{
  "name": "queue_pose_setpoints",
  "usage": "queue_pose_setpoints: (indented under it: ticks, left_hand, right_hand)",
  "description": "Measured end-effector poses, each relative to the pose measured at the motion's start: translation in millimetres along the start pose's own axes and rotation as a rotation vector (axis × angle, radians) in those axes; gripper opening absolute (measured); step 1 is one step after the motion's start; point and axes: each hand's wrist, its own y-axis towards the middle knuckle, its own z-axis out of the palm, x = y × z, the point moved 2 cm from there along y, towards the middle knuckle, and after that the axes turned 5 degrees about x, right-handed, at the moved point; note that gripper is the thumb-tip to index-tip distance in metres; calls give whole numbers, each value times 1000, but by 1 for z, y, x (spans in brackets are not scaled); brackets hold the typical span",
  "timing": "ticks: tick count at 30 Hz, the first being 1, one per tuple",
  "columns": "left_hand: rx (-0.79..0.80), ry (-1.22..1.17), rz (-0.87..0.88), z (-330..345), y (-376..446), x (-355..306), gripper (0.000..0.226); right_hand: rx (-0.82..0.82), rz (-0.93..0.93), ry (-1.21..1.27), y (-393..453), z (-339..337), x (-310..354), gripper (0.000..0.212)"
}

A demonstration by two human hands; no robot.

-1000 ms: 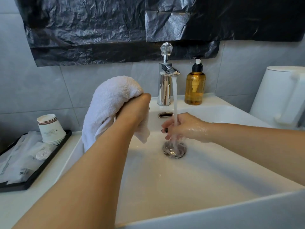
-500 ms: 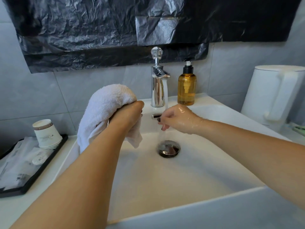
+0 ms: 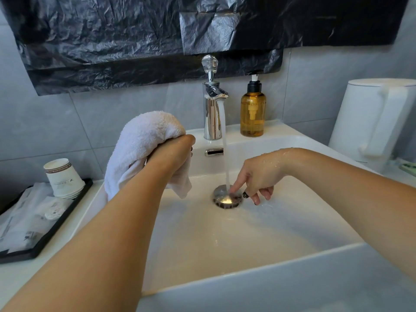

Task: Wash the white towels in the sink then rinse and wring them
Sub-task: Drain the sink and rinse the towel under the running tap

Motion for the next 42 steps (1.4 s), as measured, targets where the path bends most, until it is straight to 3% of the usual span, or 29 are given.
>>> queue_pose_setpoints:
  ticks: [6, 14, 19, 24, 27, 30, 33, 38, 42]
  left_hand:
    - [32, 43, -12, 4, 3, 6, 15]
    - [123, 54, -88, 20, -8, 6, 19]
    - [250, 218, -97, 38, -17, 13, 23]
    - [369, 456, -138, 54, -34, 12, 36]
    - [468, 472, -200, 63, -43, 7, 8]
    - [561, 618, -161, 67, -42, 11, 19]
    - [572, 557, -203, 64, -39, 17, 9]
    - [714, 614, -127, 68, -40, 16, 20]
    - [657, 594, -91, 67, -40, 17, 9]
  right_hand:
    - [4, 42, -36, 5, 8, 9, 39]
    - [12, 98, -67, 6, 6, 9, 52]
    - [-11, 106, -142, 7, 16, 22, 43]
    - [-80, 53, -88, -5, 21, 8, 50]
    - [-106, 32, -55, -10, 28, 0, 59]
    - [-115, 18, -50, -6, 30, -4, 60]
    - [-123, 12, -65, -2, 28, -7, 61]
    - [-78, 24, -110, 3, 33, -5, 56]
    - [-85, 16, -87, 4, 27, -2, 52]
